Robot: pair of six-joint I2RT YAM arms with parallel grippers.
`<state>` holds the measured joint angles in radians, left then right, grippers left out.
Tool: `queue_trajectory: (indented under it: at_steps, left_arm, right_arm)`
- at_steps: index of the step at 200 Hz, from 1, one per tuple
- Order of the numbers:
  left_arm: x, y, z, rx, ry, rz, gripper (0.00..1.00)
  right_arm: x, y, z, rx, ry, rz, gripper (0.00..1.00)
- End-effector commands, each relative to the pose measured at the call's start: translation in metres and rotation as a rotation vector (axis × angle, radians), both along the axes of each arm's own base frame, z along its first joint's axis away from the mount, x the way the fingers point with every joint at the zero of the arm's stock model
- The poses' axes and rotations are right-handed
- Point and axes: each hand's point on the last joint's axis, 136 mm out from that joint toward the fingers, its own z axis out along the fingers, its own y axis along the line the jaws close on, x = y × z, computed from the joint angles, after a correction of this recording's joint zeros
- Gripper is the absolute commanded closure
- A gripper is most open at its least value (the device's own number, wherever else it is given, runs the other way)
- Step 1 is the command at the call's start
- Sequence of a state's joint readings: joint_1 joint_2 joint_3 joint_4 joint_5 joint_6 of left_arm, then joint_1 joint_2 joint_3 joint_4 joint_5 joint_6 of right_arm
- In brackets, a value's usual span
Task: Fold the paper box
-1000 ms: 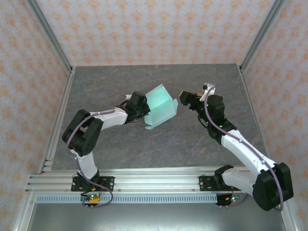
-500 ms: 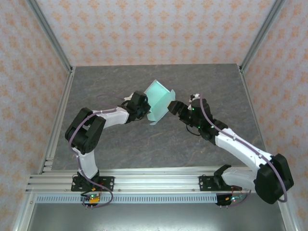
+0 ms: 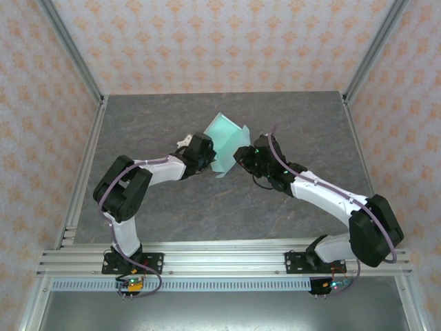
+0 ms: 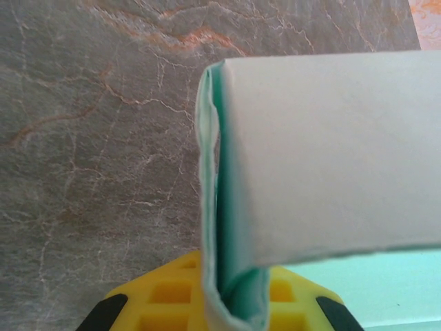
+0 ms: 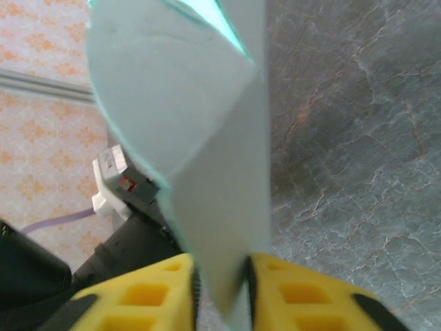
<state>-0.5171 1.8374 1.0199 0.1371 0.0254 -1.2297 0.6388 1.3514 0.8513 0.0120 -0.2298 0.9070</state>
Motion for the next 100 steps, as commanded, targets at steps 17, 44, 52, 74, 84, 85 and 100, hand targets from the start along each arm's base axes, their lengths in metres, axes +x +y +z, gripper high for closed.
queue_trajectory:
  at_steps: [17,44,52,74,84,85,100]
  left_arm:
    - [0.0,0.007,0.048,-0.033,-0.13,0.027,0.63]
    - [-0.009,0.009,0.069,0.017,-0.183,-0.05,0.36]
    - [-0.013,0.012,0.076,0.034,-0.2,-0.072,0.29]
    - [-0.026,0.019,0.099,0.084,-0.265,-0.152,0.2]
    - [-0.032,0.025,0.108,0.136,-0.276,-0.19,0.19]
    - [-0.032,0.026,0.109,0.141,-0.278,-0.192,0.18]
    - [-0.04,0.039,0.121,0.239,-0.283,-0.243,0.17]
  right_arm:
    - [0.009,-0.017,0.014,-0.14,-0.106,-0.019,0.87]
    - [0.009,-0.025,0.026,-0.284,-0.272,0.075,0.93]
    - [0.009,-0.027,0.03,-0.332,-0.315,0.11,0.94]
    - [0.009,-0.038,0.04,-0.469,-0.412,0.191,0.95]
    - [0.01,-0.044,0.043,-0.521,-0.445,0.224,0.95]
    - [0.01,-0.044,0.043,-0.525,-0.448,0.227,0.95]
    - [0.013,-0.053,0.048,-0.587,-0.482,0.273,0.95]
